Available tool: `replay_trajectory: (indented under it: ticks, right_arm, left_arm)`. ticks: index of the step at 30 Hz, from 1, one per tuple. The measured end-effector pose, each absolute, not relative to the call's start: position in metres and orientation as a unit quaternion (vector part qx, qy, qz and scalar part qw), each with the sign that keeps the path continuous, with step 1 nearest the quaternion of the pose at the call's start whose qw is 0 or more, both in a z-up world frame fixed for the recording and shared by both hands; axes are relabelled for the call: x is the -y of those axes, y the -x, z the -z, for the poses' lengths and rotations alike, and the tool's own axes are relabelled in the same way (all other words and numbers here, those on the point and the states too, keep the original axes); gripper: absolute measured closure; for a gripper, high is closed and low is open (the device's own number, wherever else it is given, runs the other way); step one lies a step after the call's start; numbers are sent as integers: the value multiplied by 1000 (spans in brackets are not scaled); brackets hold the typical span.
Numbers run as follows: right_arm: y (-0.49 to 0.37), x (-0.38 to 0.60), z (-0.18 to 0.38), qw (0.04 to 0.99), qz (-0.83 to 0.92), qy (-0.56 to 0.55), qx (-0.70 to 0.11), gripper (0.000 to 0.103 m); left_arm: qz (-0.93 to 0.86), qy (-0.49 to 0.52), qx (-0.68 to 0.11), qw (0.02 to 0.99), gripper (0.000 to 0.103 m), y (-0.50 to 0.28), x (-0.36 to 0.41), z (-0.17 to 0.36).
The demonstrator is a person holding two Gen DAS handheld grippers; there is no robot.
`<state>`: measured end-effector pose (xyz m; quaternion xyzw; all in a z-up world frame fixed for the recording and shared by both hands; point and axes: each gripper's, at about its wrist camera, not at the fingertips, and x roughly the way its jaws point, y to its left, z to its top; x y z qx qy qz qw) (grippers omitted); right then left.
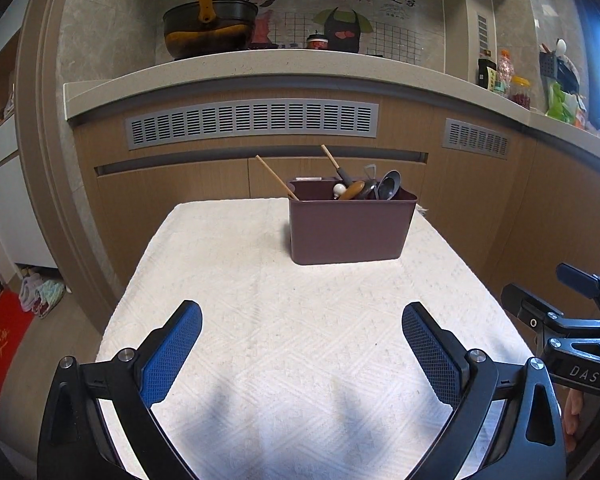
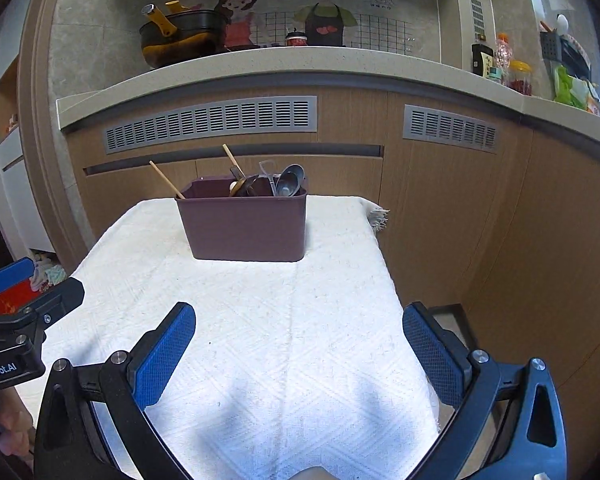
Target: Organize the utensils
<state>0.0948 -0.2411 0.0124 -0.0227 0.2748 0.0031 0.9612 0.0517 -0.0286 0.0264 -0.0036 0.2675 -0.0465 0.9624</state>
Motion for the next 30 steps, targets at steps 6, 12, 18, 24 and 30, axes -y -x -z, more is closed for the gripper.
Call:
replay_trajectory:
  ticks: [6,12,18,24,30]
  right_arm:
    - [-95,243,-12,961,-6,20,-277,0]
    - [-95,243,-12,961,-6,21,-276,0]
    - [-94,243,-13,961,-7,21,-276,0]
    - [-94,243,-13,961,-7,21,-275,0]
    - [-94,244,-13,961,-7,20,-275,0]
  left_arm:
    - [49,2,-271,961,3,-52,29,-26]
    - [52,4,-272,961,3,-52,29,-26]
    - [53,4,-273,961,3,-51,29,-26]
    - [54,4,-275,960,3,-51,30,-26]
    - [54,4,-275,960,3,-51,30,-26]
